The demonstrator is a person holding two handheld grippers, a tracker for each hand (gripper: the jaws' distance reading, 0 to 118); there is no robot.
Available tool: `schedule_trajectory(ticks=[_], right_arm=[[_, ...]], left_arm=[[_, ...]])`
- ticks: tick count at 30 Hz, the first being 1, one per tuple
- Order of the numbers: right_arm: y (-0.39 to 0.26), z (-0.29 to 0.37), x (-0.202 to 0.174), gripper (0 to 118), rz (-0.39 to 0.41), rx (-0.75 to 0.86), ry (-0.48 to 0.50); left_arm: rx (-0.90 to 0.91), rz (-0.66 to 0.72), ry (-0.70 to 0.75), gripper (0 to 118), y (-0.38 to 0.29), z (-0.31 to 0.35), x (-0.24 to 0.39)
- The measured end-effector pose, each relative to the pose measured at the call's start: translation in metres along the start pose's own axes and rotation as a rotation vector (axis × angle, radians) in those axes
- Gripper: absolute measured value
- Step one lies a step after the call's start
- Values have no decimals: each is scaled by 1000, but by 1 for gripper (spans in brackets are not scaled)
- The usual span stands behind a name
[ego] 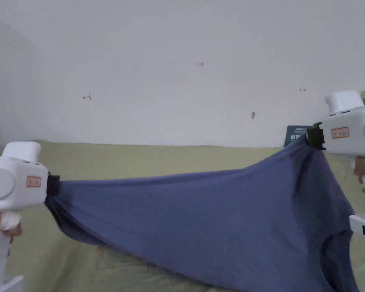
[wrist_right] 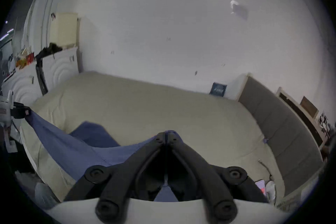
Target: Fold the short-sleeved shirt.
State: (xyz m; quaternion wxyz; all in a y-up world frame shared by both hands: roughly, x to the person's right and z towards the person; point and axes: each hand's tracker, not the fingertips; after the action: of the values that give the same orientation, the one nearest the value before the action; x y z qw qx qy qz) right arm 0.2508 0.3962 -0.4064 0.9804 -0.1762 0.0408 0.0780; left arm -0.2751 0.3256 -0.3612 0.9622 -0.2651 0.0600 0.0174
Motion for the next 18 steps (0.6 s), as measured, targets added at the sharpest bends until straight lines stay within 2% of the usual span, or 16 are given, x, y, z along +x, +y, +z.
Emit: schedule_trajectory(ticks=[6,9,18], right_arm=[[42,42,26,1,-20,81,-73],[60,49,38,1,-47,105,-92],[116,7,47,1,-68,127,-152]], left_arm=[[86,-78,37,2,80,22,30],[100,-66,30,1,111,28,39],[126,-115,115,1,174,9,61]])
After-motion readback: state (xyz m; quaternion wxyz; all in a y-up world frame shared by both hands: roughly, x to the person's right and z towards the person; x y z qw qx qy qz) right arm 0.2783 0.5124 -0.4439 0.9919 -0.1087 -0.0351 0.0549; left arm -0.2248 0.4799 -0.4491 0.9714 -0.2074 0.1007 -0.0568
